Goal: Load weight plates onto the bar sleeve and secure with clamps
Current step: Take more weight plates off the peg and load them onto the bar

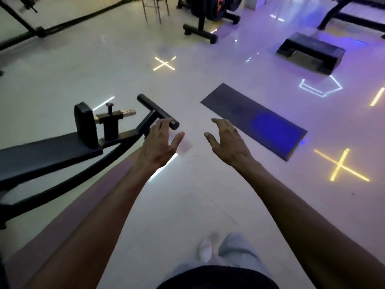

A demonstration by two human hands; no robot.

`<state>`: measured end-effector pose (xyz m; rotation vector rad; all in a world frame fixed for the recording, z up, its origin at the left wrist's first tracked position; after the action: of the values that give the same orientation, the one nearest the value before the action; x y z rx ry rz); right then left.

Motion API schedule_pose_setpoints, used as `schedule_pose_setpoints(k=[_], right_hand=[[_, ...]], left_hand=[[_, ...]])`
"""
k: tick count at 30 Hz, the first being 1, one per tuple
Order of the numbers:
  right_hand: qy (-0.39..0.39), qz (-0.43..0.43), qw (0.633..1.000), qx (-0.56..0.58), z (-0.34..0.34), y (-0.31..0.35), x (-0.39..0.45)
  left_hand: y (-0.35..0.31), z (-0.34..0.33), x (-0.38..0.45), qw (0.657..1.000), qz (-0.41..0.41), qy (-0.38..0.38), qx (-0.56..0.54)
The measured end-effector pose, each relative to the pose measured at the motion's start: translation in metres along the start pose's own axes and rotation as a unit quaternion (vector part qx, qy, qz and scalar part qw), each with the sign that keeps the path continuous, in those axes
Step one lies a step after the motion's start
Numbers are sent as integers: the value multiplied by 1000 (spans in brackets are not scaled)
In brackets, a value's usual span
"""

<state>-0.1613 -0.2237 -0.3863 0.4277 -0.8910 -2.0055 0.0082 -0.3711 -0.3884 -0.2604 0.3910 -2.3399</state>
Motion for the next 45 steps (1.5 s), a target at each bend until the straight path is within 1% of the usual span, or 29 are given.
schedule_pose_setpoints(k=[3, 9, 11, 14, 17, 21, 27, 31, 34, 38, 45], right_hand=[[-8, 15, 1000, -5, 13, -18, 89], [2, 50, 999, 0, 38, -46, 289], [12, 54, 998, -3, 48, -51, 360], [36, 70, 997, -11, 62, -49, 464], [43, 88, 995, -21, 70, -42, 564], [67, 120, 990, -38, 58, -34, 689], [97, 174, 977, -80, 6, -23, 881], [117, 201, 967, -102, -29, 5, 999], [123, 230, 958, -117, -54, 36, 1084], [143, 273, 945, -106, -100, 82, 1188], [196, 354, 912, -73, -229, 179, 1354]], left_hand=[[2, -2, 87, 1000, 1, -2, 13], [11, -11, 272, 999, 12, -26, 30], [15, -11, 337, 999, 30, -27, 36], [23, -9, 430, 998, 49, -22, 39], [37, -5, 521, 996, 74, -31, 45], [70, -3, 625, 993, 94, -49, 52], [156, -4, 778, 985, 125, -84, 86], [218, 9, 872, 980, 146, -91, 104], [262, 33, 932, 972, 175, -106, 115], [326, 64, 993, 960, 221, -117, 127], [470, 103, 1092, 928, 320, -136, 133]])
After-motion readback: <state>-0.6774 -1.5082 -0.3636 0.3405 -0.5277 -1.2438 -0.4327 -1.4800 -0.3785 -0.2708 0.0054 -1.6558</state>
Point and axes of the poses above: each hand's wrist, its own x-axis towards the middle knuckle, its own z-axis out of the back of the hand, y = z × x, the point moved 3 cm from there along x, towards the middle knuckle, and after that the axes turned 11 degrees about x, right-handed, at the moved point
